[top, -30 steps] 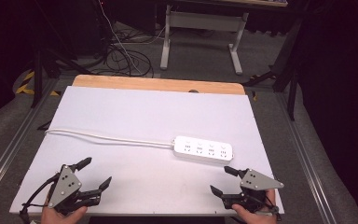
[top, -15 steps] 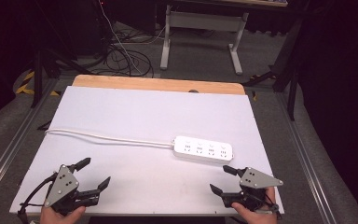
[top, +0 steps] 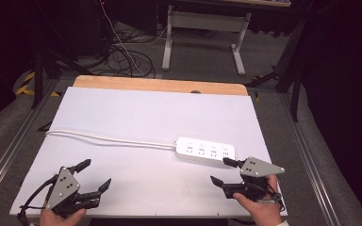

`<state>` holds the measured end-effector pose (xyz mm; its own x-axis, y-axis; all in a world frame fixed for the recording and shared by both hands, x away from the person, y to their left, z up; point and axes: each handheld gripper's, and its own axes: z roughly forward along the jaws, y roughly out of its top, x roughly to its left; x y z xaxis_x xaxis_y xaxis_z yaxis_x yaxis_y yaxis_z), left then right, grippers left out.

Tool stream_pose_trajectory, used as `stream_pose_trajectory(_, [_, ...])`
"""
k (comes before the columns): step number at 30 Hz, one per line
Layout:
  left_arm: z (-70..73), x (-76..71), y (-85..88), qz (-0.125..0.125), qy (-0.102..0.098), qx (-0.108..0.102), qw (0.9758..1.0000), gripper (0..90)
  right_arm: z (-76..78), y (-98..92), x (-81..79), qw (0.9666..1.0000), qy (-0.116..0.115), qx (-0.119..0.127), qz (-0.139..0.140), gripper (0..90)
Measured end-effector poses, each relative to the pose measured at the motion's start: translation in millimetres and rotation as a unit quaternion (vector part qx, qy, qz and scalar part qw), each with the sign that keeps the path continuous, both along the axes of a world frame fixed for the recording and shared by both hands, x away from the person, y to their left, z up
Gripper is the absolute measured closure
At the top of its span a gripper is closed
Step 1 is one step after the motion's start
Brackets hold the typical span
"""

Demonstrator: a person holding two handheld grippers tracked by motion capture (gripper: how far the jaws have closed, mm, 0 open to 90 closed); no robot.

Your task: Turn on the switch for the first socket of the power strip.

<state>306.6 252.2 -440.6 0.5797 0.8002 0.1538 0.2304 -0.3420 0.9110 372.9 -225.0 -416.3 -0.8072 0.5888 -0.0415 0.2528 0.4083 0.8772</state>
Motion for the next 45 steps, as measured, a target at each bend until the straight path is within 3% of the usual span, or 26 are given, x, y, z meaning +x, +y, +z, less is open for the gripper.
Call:
stream_pose_trajectory(17, [-0.4,0.2,0.8,-0.003,0.006,-0.002,1.0,17.2,30.3,13.7,29.5,0.9999,0.005,-0.01,0.011,31.6])
stream_pose_trajectory(30, [-0.4,0.3,1.4,-0.004,0.005,-0.002,1.0,17.3,39.1,15.8,48.6,0.9998,0.012,-0.017,0.007,34.3])
stream_pose_trajectory(34, [-0.2,-0.7,1.2,-0.002,0.006,-0.005,1.0,17.3,39.2,19.2,54.5,0.9997,0.014,-0.017,0.011,45.7])
stream_pose_trajectory(35, [-0.2,-0.8,1.3,-0.001,0.006,-0.005,1.0,17.3,38.3,20.2,58.4,0.9996,0.018,-0.016,0.016,55.6])
stream_pose_trajectory(37, [-0.2,-1.0,1.9,-0.001,0.005,-0.001,1.0,17.3,38.1,20.7,60.5,0.9995,0.021,-0.016,0.017,60.6])
stream_pose_trajectory(38, [-0.4,-1.5,2.0,0.0,0.005,-0.001,1.0,17.3,38.3,21.2,65.4,0.9993,0.028,-0.012,0.022,71.9])
stream_pose_trajectory(40, [-0.9,-2.6,2.3,0.003,0.007,-0.006,1.0,17.3,38.6,21.9,68.2,0.9992,0.032,-0.01,0.024,74.5])
stream_pose_trajectory(41, [-0.9,-3.3,2.9,0.004,0.007,-0.006,1.0,17.3,39.1,24.4,73.7,0.9988,0.04,-0.013,0.025,82.6])
stream_pose_trajectory(42, [-0.6,-3.9,3.8,0.004,0.005,-0.002,1.0,17.3,39.1,24.4,73.7,0.9988,0.04,-0.013,0.025,82.6])
stream_pose_trajectory(43, [-0.5,-4.8,4.2,0.006,0.005,-0.003,1.0,17.3,39.0,28.1,78.5,0.9986,0.043,-0.016,0.028,88.3])
stream_pose_trajectory(45, [-0.4,-6.5,4.8,0.009,0.004,-0.003,1.0,17.3,38.8,30.1,80.5,0.9985,0.043,-0.018,0.03,89.9])
